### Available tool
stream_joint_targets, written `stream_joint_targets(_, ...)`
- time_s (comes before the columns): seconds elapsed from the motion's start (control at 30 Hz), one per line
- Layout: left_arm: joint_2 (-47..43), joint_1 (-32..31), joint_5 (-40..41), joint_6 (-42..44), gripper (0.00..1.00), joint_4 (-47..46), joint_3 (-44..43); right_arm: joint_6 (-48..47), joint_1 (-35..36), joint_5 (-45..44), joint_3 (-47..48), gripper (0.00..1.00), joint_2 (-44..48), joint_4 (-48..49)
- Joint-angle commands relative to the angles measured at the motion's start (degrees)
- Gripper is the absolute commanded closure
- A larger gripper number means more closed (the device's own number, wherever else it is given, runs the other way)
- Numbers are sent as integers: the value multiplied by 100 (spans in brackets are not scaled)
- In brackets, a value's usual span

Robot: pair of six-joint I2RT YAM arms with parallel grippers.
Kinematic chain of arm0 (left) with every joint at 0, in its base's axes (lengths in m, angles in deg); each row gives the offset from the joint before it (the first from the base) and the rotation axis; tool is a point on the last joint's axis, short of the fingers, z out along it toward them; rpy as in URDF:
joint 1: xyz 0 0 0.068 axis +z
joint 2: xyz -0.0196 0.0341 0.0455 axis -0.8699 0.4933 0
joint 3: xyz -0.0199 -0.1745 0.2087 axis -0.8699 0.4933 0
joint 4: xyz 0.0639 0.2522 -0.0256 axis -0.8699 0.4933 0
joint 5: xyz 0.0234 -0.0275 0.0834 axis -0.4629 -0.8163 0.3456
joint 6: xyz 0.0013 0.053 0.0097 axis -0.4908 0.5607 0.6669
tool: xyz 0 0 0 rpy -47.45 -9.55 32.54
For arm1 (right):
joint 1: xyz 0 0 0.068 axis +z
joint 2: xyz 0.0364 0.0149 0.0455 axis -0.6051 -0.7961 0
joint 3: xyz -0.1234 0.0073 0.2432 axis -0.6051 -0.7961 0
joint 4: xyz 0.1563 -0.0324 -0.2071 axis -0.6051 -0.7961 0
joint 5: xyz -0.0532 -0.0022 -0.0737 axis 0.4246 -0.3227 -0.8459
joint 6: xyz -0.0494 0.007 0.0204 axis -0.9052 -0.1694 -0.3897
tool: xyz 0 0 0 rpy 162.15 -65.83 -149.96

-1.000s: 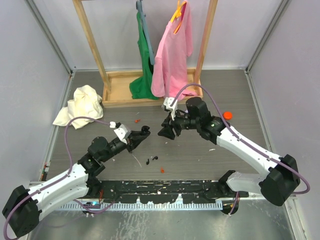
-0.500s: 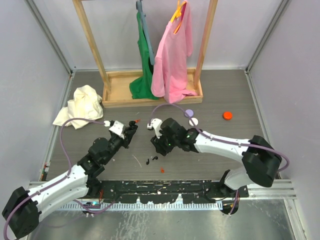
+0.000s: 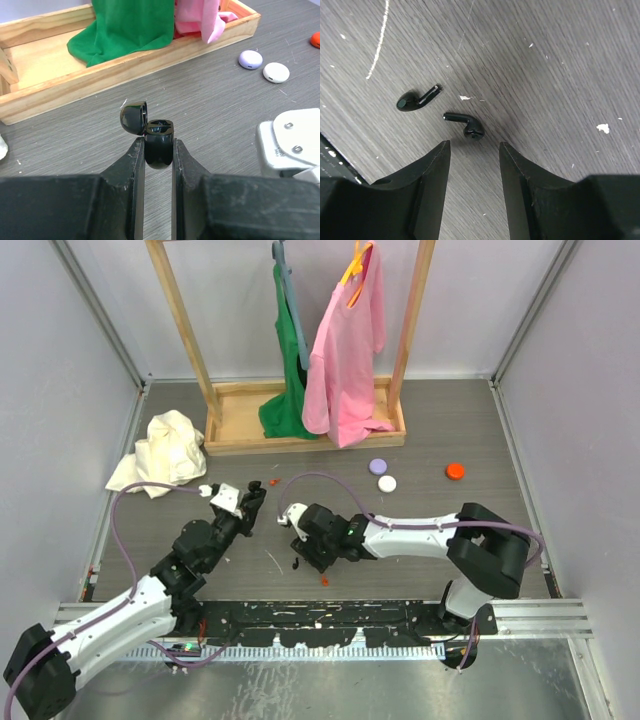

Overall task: Insert the wireless bluetooth earbuds into the charging case
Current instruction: Pick up the earbud from the center of the board.

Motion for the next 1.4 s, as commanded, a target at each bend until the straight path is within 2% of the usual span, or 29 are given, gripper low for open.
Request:
stream_joint_targets(0.0, -256, 23, 268, -86, 100, -189, 51, 49, 75, -395, 296, 50, -236, -11)
stream_joint_targets(0.33, -409, 27, 339, -101, 100, -125, 79, -428, -108, -1410, 460, 50, -286, -360)
stream_joint_targets(0.6, -396, 23, 347, -112, 100, -124, 79, -340, -529, -1609, 703, 52, -156, -378)
stream_joint_targets(0.8, -380, 24, 358, -112, 100, -131, 79, 496, -524, -843, 1107, 53, 114, -948)
stream_joint_targets(1.03, -415, 23, 394, -130, 100, -130, 97, 1907, -487, -677, 1887, 53, -543, -2245)
stream_joint_targets(1.37, -538, 30, 378, -130, 100, -69, 103, 2360, -449, -408, 2258, 58, -1181, -2433)
